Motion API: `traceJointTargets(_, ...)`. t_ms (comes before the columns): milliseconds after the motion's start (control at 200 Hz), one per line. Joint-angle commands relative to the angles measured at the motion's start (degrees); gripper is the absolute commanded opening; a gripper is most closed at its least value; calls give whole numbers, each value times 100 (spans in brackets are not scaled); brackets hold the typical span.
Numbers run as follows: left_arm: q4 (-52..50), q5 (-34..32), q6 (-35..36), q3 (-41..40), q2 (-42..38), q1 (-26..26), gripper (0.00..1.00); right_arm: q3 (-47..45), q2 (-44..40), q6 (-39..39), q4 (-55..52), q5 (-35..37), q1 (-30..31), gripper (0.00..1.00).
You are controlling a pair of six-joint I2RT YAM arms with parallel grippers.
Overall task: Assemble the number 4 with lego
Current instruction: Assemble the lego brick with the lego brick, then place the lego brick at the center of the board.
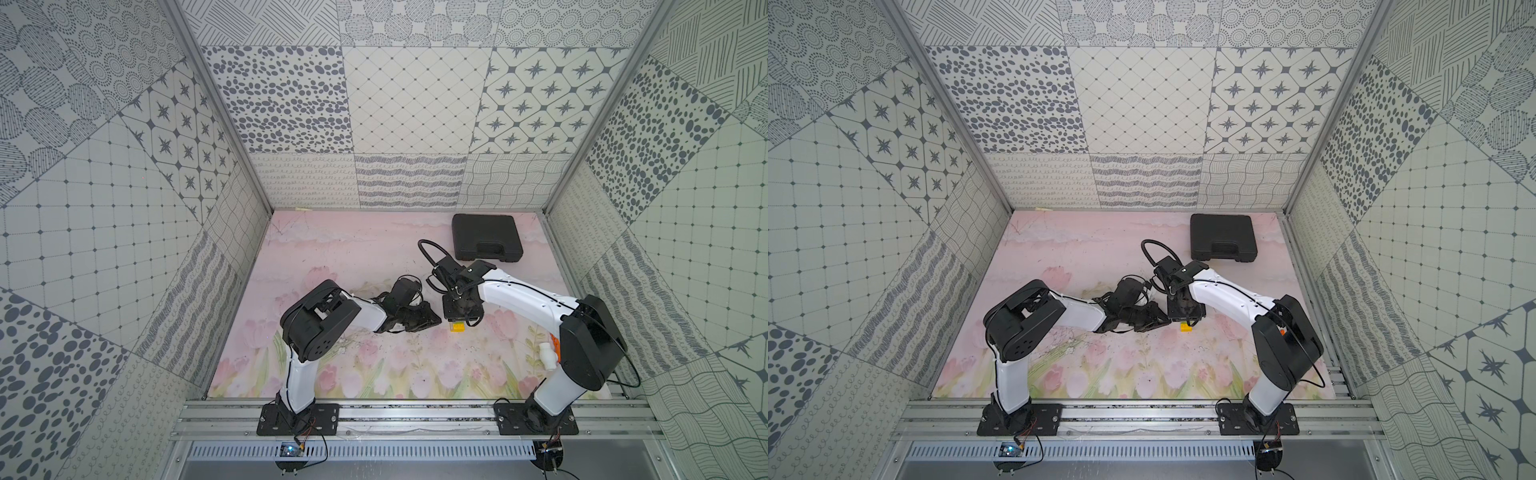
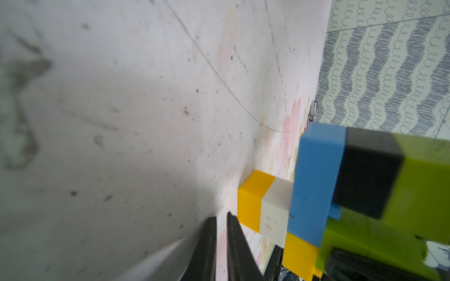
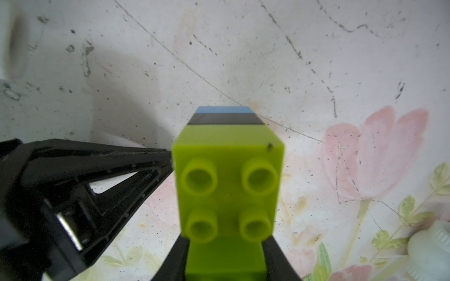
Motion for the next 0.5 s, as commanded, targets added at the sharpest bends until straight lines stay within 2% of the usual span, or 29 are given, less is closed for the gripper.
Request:
traceJointTargets(0, -1262, -568, 42, -112, 80, 38, 14, -715, 390, 66, 287, -120, 27, 24)
traceJointTargets(160, -1400, -498, 56, -133, -127, 112, 14, -923, 254, 8, 514, -226, 42, 23)
traceJointTargets(295, -2625, -626, 408, 142, -857, 376, 20, -334, -198, -238, 119, -420, 40, 24)
traceJointTargets(370, -3244, -638, 412, 185, -1424, 759, 22, 55, -344, -510, -79, -920, 37, 24)
traceJointTargets(495, -4407, -767, 798, 414, -2175, 1422, 27, 403, -437, -879, -119, -2310, 39, 25)
